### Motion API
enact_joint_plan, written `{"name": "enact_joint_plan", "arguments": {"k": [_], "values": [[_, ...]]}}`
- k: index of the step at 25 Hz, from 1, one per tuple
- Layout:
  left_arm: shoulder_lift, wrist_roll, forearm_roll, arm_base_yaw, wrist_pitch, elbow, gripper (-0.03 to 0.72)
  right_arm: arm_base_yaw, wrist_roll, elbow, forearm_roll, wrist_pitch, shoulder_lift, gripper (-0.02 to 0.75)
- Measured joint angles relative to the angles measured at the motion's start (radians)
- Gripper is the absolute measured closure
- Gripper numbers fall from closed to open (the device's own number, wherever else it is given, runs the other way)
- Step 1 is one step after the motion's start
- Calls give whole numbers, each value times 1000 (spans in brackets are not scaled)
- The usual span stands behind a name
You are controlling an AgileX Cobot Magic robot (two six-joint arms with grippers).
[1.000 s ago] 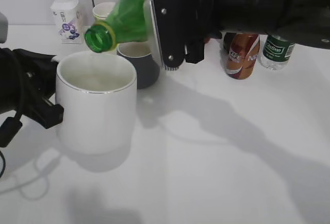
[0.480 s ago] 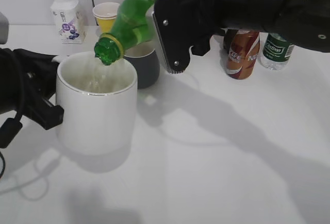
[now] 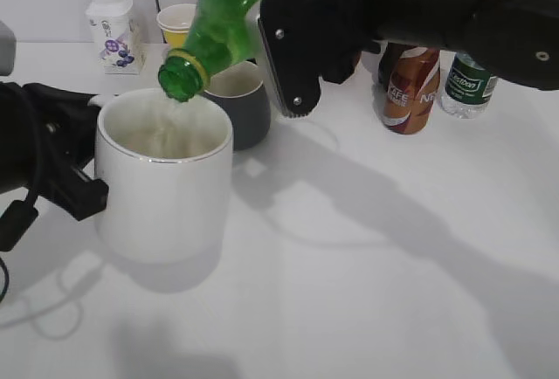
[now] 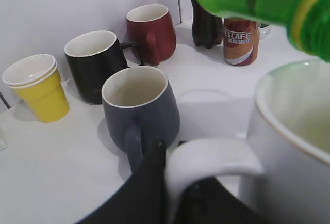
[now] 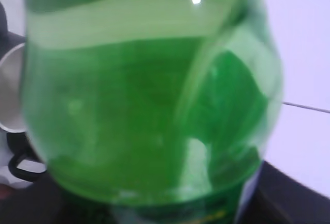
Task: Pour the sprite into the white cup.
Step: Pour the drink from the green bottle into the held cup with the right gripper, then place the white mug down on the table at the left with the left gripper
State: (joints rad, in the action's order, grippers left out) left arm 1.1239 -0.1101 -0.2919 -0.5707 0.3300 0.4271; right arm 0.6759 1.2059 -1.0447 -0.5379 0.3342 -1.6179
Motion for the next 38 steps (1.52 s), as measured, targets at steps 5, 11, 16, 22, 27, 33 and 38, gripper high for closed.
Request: {"name": "enact_joint_plan", "arguments": {"k": [5,11,16,22,27,33,38], "values": [[0,0,-1,0,-1,0,651,0,40,0,62,26,0,332],[0,0,-1,0,-3,0,651,0,41,0,72,27,0,332],[0,0,-3,0,-4,0,651,0,40,0,97,20,0,332],[0,0,2,0,11,0,651,0,-171,0,138,-81,0,332],[0,0,19,13,53,0,651,0,-490,30,140,-105,13,332],[52,0,28,127,156,0,652,0,-1015,108,140,-81,83,332],[200,15,45,241,372,0,652,0,-1313,154,142,-42,110,332]]}}
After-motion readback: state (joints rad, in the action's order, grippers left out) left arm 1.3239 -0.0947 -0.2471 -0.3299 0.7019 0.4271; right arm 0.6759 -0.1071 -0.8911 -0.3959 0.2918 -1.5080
